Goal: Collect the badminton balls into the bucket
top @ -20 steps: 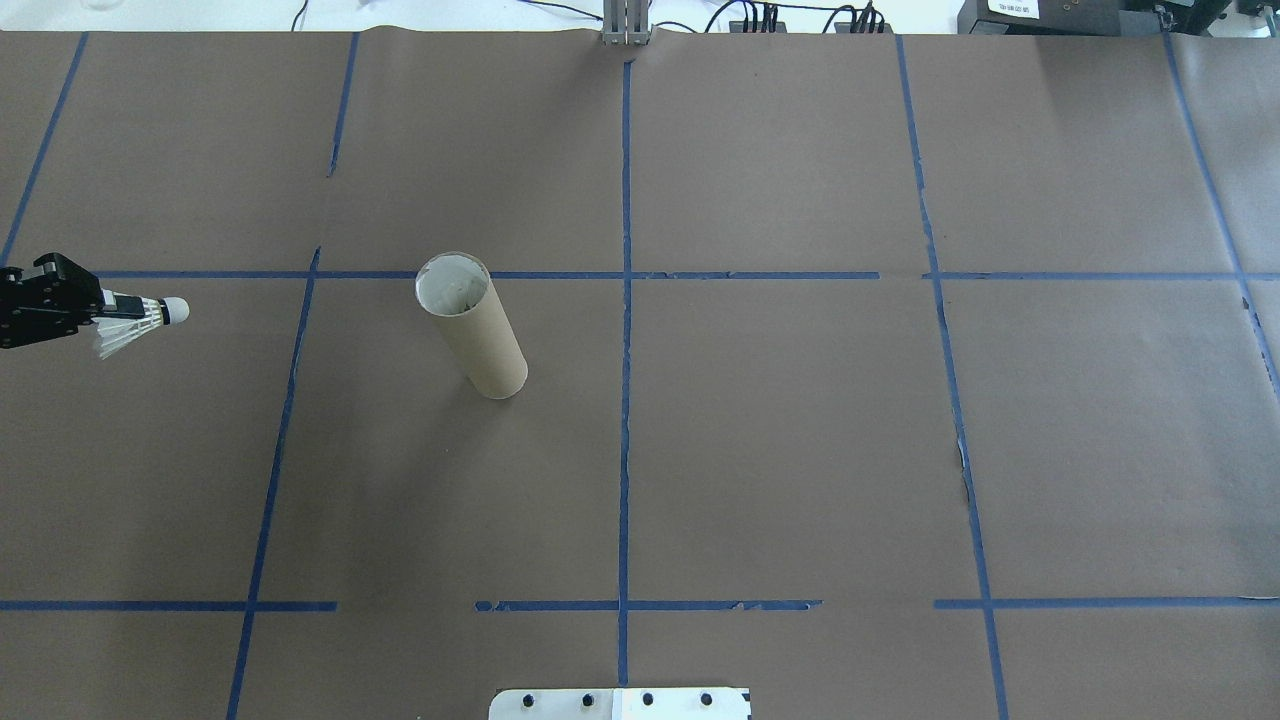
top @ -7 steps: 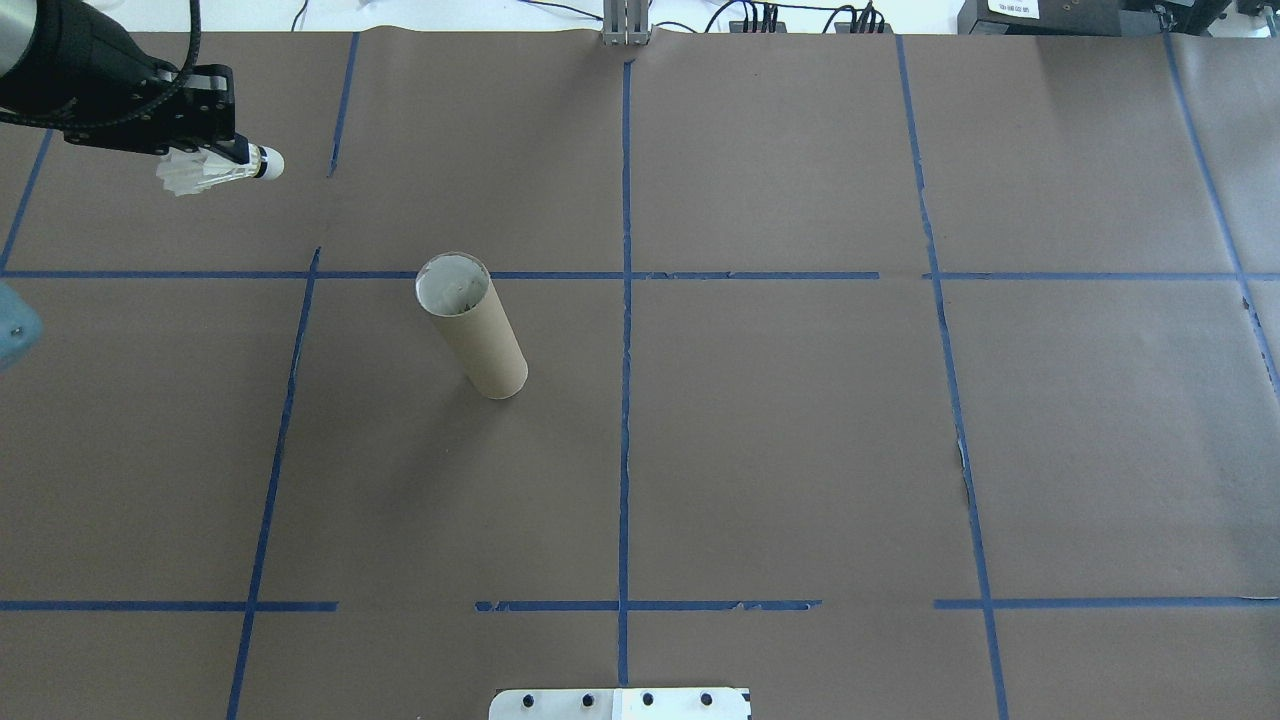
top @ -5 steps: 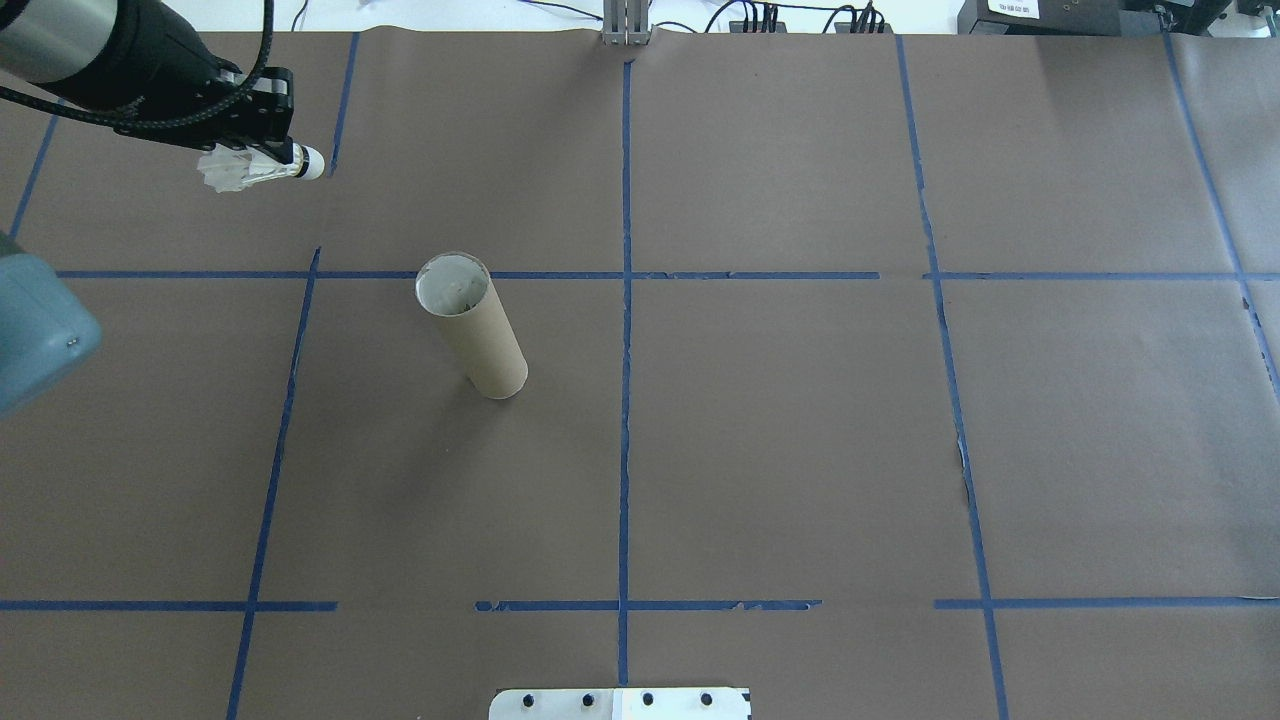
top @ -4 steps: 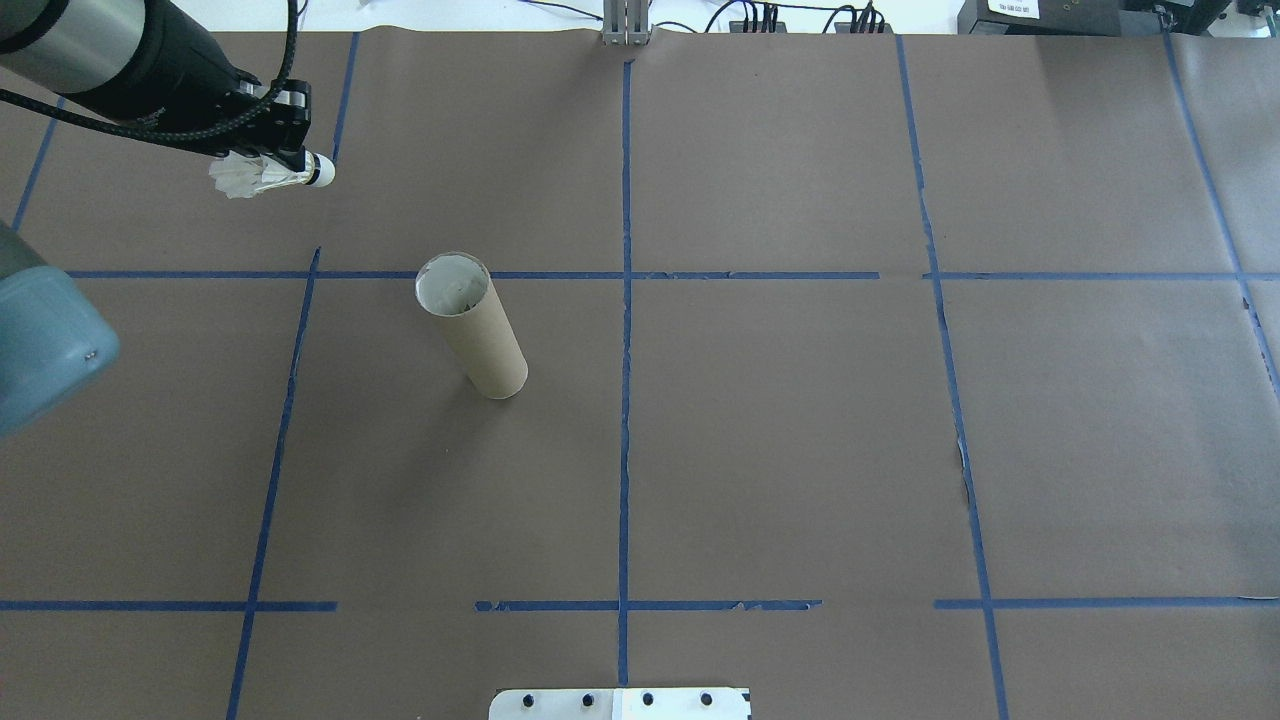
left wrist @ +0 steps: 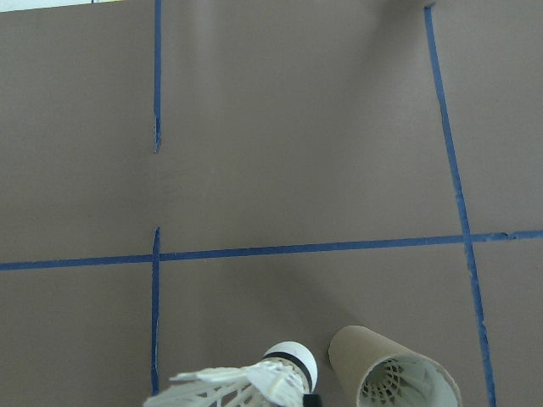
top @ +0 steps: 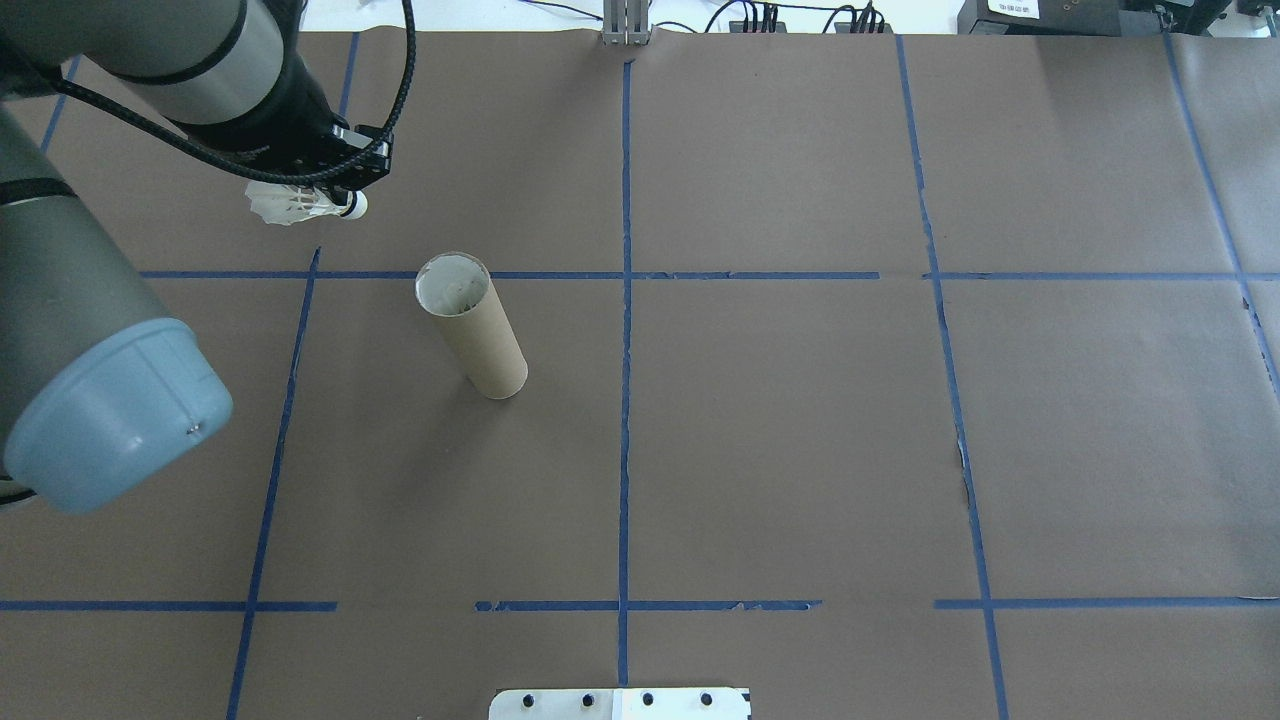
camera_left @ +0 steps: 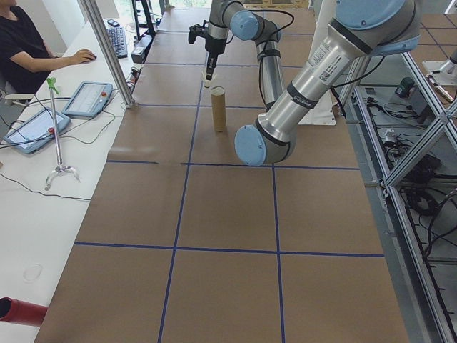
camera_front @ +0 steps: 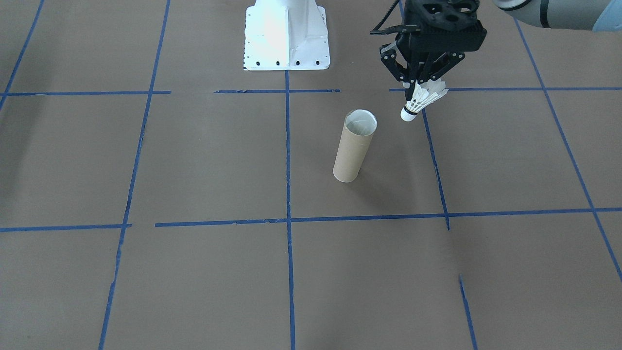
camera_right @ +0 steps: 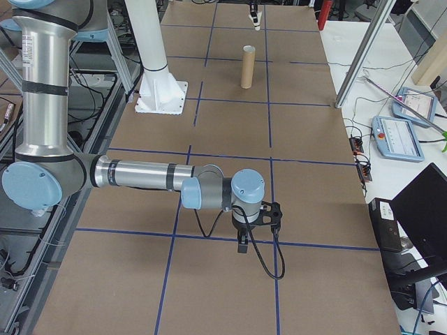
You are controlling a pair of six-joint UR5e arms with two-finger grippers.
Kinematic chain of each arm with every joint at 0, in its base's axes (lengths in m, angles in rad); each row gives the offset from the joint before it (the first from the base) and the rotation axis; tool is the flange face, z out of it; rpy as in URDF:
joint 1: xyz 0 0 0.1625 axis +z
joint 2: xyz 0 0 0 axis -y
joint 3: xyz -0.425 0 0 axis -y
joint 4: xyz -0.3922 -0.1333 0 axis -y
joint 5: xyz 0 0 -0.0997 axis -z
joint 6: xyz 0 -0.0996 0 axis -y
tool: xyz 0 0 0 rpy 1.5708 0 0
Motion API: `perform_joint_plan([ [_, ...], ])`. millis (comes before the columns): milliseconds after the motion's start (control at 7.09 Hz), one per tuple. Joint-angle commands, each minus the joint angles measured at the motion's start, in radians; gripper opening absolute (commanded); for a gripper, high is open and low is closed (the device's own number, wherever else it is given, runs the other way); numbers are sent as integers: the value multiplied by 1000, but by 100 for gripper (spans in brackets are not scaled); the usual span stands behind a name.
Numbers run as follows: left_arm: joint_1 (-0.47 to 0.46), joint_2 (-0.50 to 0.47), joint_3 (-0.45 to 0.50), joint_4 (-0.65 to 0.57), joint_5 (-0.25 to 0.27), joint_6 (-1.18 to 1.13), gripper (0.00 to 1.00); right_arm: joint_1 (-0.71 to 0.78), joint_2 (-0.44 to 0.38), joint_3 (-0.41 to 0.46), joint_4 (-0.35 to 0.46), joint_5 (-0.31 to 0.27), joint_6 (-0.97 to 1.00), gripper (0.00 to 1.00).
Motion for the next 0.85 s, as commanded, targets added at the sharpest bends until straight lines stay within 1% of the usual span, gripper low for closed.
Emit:
perform_joint_plan([
  [0, 56, -109, 72, 107, 55, 75, 0, 1, -1, 1, 0, 0, 0, 100],
  [141, 68, -138, 99, 138, 55, 96, 0, 1, 0, 1, 0, 1, 0, 100],
  [282, 80, -169, 140, 144, 55, 97, 0, 0, 0, 1, 0, 0, 0, 100],
  [423, 93, -195, 186, 144, 74, 97, 0, 0, -1, 1, 0, 0, 0, 100],
  [564, 111, -200, 201, 143, 97, 97, 0, 1, 0, 1, 0, 0, 0, 100],
  [705, 123, -200, 218, 140, 98, 97, 0, 0, -1, 1, 0, 0, -1, 100],
])
